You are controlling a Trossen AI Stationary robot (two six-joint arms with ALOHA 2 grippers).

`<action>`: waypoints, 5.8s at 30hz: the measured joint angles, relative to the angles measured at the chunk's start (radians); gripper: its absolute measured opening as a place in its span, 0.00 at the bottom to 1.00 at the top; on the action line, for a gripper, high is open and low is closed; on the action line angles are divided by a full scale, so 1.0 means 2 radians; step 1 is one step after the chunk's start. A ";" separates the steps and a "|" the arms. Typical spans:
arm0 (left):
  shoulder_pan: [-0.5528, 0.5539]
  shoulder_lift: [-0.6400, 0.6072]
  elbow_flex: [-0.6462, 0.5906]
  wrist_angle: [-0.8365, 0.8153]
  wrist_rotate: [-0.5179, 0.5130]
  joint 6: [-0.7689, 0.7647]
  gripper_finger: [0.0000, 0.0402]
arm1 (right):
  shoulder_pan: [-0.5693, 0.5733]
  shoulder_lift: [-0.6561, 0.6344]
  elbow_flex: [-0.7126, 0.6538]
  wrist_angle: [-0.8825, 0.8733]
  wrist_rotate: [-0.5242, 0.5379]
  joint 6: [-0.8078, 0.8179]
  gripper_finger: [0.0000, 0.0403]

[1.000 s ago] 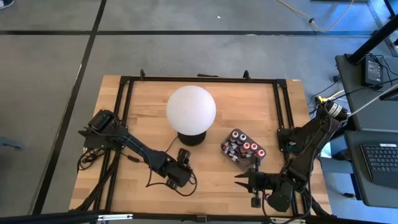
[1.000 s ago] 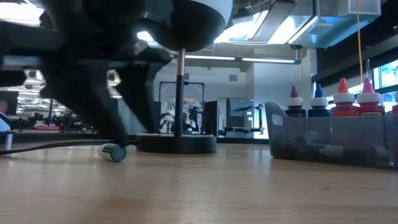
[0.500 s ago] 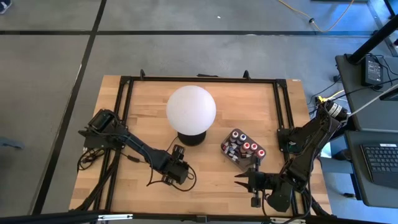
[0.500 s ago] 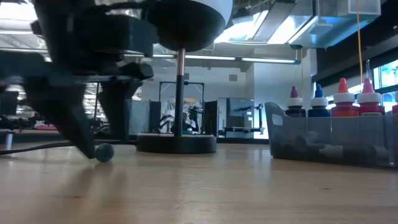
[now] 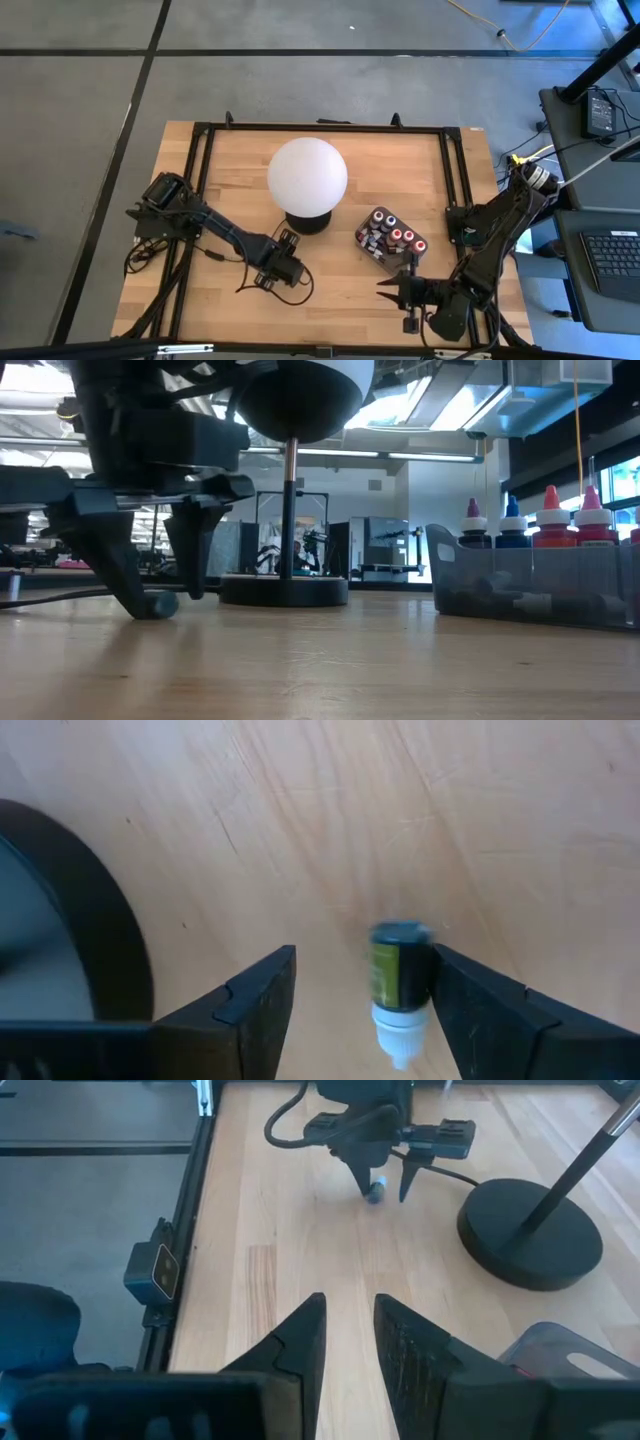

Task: Pick & Place food coloring
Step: Put the small green food coloring bottle into the black container, then adjust the large orange food coloring bottle in the black container

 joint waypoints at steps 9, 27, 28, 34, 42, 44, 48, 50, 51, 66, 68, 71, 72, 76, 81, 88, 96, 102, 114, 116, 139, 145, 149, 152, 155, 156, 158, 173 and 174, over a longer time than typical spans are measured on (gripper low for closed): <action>0.006 0.001 -0.001 -0.001 0.039 -0.017 0.40 | 0.000 0.025 0.000 0.001 -0.001 0.013 0.23; 0.003 0.008 0.033 0.021 0.064 -0.149 0.17 | 0.000 0.035 0.000 0.001 -0.010 0.012 0.23; 0.003 0.008 0.041 0.046 0.066 -0.149 0.17 | 0.000 0.035 0.000 0.001 -0.010 0.012 0.23; 0.005 0.006 0.045 0.278 0.075 -0.112 0.17 | 0.001 0.035 -0.001 -0.002 -0.003 0.009 0.23; 0.015 0.013 0.046 0.490 0.030 -0.019 0.17 | 0.006 0.034 -0.075 0.143 -0.027 -0.069 0.23; 0.020 0.024 0.046 0.521 0.027 -0.012 0.17 | 0.006 0.035 -0.098 0.185 -0.047 -0.098 0.23; 0.032 0.049 0.046 0.590 0.028 -0.004 0.17 | 0.012 0.023 -0.138 0.291 -0.099 -0.157 0.23; 0.039 0.063 0.046 0.621 0.026 -0.003 0.17 | 0.022 0.010 -0.162 0.348 -0.106 -0.190 0.23; 0.042 0.071 0.046 0.640 0.025 -0.003 0.17 | 0.026 0.004 -0.174 0.368 -0.107 -0.202 0.23; 0.112 0.175 0.050 0.846 -0.002 -0.004 0.17 | 0.034 -0.039 -0.230 0.424 -0.106 -0.210 0.23; 0.120 0.187 0.050 0.854 -0.003 -0.009 0.17 | 0.034 -0.039 -0.230 0.424 -0.106 -0.210 0.23; 0.131 0.203 0.050 0.854 -0.009 -0.027 0.18 | 0.034 -0.039 -0.230 0.424 -0.106 -0.210 0.23; 0.133 0.208 0.050 0.853 -0.011 -0.031 0.18 | 0.034 -0.039 -0.230 0.424 -0.106 -0.210 0.23; 0.140 0.214 0.051 0.858 -0.011 -0.034 0.19 | 0.034 -0.039 -0.230 0.424 -0.106 -0.209 0.23; 0.142 0.214 0.051 0.856 -0.010 -0.034 0.21 | 0.034 -0.039 -0.230 0.424 -0.106 -0.210 0.23; 0.140 0.214 0.051 0.858 -0.010 -0.026 0.24 | 0.034 -0.039 -0.229 0.424 -0.106 -0.210 0.23; 0.135 0.196 0.050 0.857 -0.011 0.012 0.34 | 0.034 -0.043 -0.228 0.422 -0.106 -0.228 0.23; 0.114 0.124 0.046 0.733 -0.010 0.009 0.37 | 0.034 -0.077 -0.224 0.396 -0.097 -0.154 0.23; 0.008 -0.029 0.046 0.298 -0.062 -0.122 0.36 | -0.080 -0.082 -0.147 0.110 -0.203 0.040 0.23; -0.014 -0.038 0.046 0.267 -0.111 -0.157 0.36 | -0.100 -0.062 -0.116 0.060 -0.235 0.044 0.23; -0.118 -0.043 0.046 0.104 -0.269 -0.305 0.36 | -0.152 0.113 0.066 -0.233 -0.136 0.152 0.23; -0.121 -0.043 0.046 0.104 -0.270 -0.305 0.36 | -0.172 0.175 0.093 -0.321 -0.153 0.210 0.23; -0.118 -0.042 0.046 0.104 -0.269 -0.306 0.37 | -0.174 0.205 0.133 -0.401 -0.171 0.265 0.23; -0.117 -0.042 0.046 0.105 -0.268 -0.306 0.37 | -0.173 0.222 0.148 -0.396 -0.183 0.273 0.23; -0.117 -0.042 0.046 0.105 -0.268 -0.306 0.36 | -0.173 0.237 0.147 -0.401 -0.196 0.280 0.23; -0.117 -0.042 0.046 0.105 -0.268 -0.306 0.36 | -0.174 0.241 0.146 -0.401 -0.203 0.287 0.23; -0.117 -0.042 0.046 0.105 -0.268 -0.306 0.36 | -0.179 0.248 0.141 -0.401 -0.212 0.289 0.23; -0.117 -0.042 0.046 0.105 -0.268 -0.307 0.37 | -0.198 0.258 0.140 -0.449 -0.193 0.303 0.23; -0.117 -0.042 0.046 0.105 -0.268 -0.310 0.37 | -0.200 0.258 0.140 -0.448 -0.192 0.302 0.23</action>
